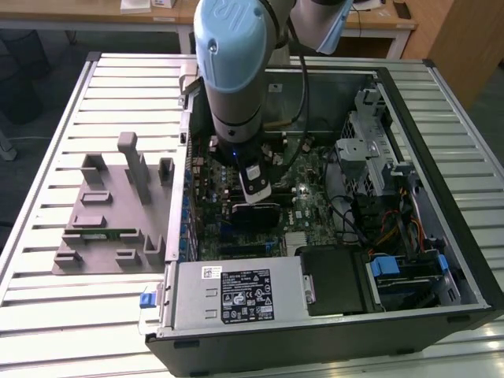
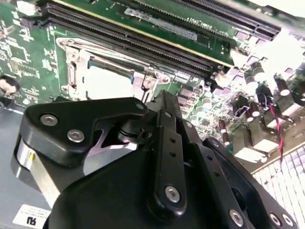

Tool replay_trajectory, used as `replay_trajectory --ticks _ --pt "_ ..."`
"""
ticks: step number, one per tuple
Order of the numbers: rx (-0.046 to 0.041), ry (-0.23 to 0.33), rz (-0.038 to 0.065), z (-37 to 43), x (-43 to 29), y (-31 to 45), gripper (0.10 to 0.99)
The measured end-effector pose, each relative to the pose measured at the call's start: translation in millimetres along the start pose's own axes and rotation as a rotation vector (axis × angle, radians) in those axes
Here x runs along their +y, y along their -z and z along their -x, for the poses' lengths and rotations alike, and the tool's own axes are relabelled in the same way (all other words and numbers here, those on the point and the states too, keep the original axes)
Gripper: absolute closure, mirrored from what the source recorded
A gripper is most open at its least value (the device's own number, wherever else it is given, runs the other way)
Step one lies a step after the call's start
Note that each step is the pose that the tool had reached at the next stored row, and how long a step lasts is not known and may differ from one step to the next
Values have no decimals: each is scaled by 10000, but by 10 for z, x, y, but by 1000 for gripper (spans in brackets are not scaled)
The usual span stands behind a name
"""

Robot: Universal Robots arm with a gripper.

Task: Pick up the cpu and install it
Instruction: 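Install the second cpu locking lever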

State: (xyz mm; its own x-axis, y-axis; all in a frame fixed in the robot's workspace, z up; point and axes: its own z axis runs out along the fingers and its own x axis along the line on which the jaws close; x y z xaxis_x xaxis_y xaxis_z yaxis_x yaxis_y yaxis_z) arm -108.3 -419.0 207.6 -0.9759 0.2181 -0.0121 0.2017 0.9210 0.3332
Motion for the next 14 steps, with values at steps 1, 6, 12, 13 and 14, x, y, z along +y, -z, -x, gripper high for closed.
replay_trajectory --ticks 1,6,12,13,14 --pt "-18 8 -93 2 4 10 980" --pt "-105 20 -484 35 31 8 980" --pt "-184 40 -848 84 107 -19 980" --pt "-200 45 -921 91 118 -23 980" --pt "-216 50 -998 97 131 -28 980"
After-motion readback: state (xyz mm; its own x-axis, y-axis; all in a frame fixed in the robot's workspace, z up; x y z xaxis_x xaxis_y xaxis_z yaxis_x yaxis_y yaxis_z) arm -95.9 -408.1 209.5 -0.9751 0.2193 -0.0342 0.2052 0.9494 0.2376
